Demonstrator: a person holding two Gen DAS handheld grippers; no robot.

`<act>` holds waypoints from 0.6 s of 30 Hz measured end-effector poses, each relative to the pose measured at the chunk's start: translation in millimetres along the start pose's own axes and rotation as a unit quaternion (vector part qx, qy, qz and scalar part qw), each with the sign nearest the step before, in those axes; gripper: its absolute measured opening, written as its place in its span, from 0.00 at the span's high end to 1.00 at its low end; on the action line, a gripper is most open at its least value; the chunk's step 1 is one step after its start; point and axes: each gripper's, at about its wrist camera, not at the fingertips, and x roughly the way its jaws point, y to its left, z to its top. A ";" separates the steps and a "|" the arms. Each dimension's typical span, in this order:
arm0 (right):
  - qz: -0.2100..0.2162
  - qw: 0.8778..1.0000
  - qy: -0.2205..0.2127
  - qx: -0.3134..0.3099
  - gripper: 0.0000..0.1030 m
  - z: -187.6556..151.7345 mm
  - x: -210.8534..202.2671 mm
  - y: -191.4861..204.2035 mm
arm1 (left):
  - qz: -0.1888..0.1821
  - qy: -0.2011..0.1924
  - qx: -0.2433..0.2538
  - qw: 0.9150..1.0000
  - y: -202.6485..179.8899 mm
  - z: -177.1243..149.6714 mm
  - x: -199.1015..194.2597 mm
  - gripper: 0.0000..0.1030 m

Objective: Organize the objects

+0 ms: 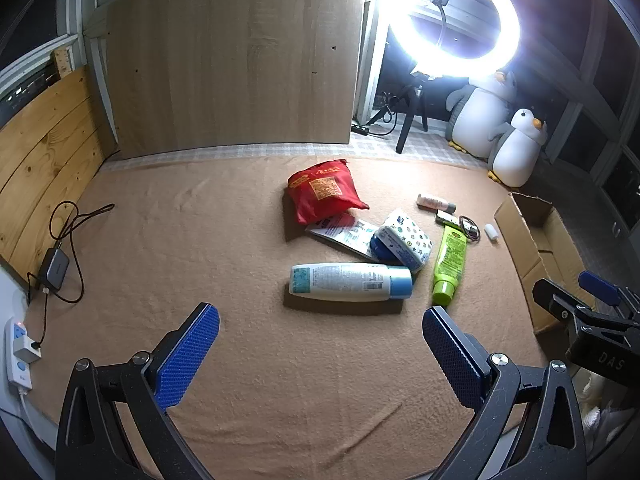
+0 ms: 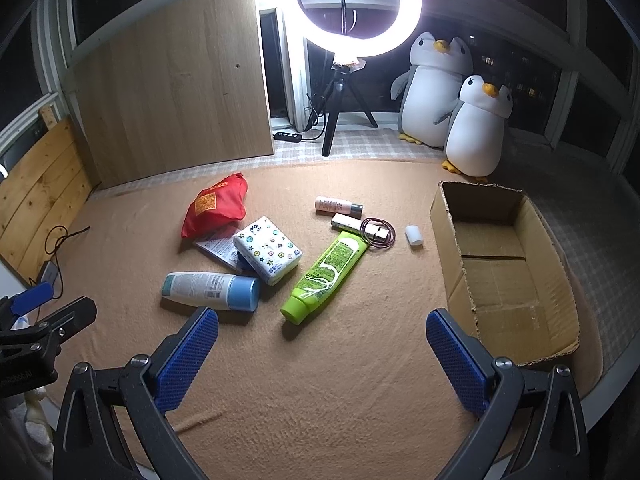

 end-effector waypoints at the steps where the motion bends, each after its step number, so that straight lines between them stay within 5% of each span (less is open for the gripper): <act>1: 0.000 1.000 0.001 0.001 0.01 -0.6 0.5 -0.3 | 0.000 0.000 0.000 1.000 0.0 0.1 0.0 0.00; 18: 0.000 1.000 0.007 0.006 0.01 2.6 3.5 -1.7 | -0.001 0.002 0.000 1.000 0.0 2.8 2.2 0.00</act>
